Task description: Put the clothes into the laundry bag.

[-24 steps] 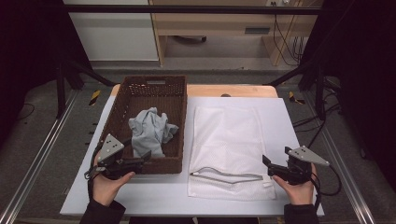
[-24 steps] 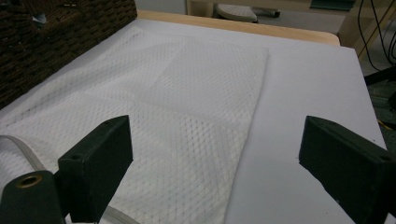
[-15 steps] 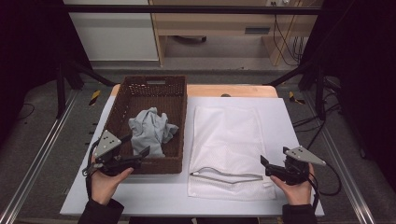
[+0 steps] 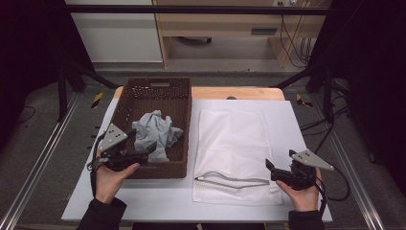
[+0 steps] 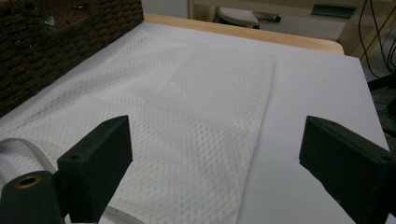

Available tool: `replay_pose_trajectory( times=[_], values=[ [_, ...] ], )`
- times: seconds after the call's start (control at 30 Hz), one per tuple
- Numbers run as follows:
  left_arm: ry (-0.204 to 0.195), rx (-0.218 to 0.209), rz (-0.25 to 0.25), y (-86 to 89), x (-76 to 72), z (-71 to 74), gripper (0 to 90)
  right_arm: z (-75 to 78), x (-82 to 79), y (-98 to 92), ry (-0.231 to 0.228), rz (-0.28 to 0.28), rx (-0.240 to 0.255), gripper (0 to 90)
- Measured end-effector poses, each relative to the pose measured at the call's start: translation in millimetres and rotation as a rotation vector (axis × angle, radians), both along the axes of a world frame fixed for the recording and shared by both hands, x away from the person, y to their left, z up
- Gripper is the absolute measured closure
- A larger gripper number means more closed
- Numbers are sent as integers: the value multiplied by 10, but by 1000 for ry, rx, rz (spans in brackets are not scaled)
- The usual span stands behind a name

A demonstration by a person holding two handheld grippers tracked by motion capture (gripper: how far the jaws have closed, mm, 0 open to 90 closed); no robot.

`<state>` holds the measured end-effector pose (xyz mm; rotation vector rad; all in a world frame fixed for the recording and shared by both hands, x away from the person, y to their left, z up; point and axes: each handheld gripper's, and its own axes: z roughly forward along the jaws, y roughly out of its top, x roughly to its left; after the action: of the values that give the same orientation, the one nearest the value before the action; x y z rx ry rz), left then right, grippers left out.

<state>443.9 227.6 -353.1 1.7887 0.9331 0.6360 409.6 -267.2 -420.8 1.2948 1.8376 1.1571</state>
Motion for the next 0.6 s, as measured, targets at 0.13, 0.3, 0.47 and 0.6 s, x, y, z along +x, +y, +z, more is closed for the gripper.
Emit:
replay_pose_trajectory(
  times=[0.13, 0.3, 0.47, 0.6],
  values=[
    [3, 13, 10, -13, 111, 74, 152, -10, 6, -1, 4, -2, -3, 98],
    [-6, 42, 33, -25, 274, 159, 156, -21, 16, -5, 9, -2, -3, 98],
    [19, 94, 55, -21, 547, 153, 165, -34, 28, -4, 16, -3, -6, 98],
    [46, 112, 76, -14, 753, 51, 165, -44, 31, -12, 24, -4, -7, 97]
  ],
)
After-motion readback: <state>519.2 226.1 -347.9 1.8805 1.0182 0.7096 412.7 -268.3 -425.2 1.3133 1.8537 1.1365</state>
